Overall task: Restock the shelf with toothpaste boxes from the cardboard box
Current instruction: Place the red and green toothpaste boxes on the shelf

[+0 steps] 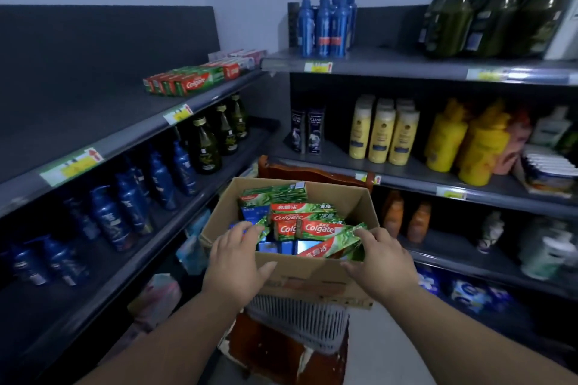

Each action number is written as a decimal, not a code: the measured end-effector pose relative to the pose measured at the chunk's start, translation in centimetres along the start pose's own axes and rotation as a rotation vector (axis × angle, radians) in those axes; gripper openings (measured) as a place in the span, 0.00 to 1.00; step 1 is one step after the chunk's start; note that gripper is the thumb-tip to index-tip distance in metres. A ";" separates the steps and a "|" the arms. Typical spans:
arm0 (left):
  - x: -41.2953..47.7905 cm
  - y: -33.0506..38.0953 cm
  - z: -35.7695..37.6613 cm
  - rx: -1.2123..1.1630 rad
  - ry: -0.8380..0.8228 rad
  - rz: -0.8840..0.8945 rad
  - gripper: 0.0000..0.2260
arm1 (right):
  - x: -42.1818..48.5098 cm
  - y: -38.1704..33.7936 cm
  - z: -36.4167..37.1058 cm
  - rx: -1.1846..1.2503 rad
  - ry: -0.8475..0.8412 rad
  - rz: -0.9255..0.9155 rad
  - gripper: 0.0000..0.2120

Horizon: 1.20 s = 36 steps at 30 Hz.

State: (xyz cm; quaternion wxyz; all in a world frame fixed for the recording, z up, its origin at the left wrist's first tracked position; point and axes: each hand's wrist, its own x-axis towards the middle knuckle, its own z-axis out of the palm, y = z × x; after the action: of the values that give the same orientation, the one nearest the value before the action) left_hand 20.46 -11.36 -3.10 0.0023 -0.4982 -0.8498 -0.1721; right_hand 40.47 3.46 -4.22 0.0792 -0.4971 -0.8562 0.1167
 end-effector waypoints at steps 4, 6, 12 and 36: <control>4.5 -0.9 1.8 -0.040 -0.036 0.040 0.30 | 3.0 0.0 0.9 -0.005 -0.012 0.067 0.33; 6.8 -1.5 2.4 -0.058 -0.072 0.061 0.30 | 4.7 -0.4 1.3 0.003 -0.018 0.096 0.32; 12.5 -2.3 4.5 -0.151 -0.186 0.124 0.32 | 8.3 -1.2 2.7 -0.008 -0.042 0.180 0.31; 17.7 2.7 12.6 -0.066 -0.459 0.128 0.28 | 15.0 3.4 5.9 -0.148 -0.201 -0.120 0.30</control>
State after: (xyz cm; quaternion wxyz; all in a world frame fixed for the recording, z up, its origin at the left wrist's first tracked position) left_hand 15.95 8.57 -11.10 -0.1964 -0.5768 -0.7888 -0.0814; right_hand 34.45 17.40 -10.53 -0.0368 -0.4355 -0.8942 0.0975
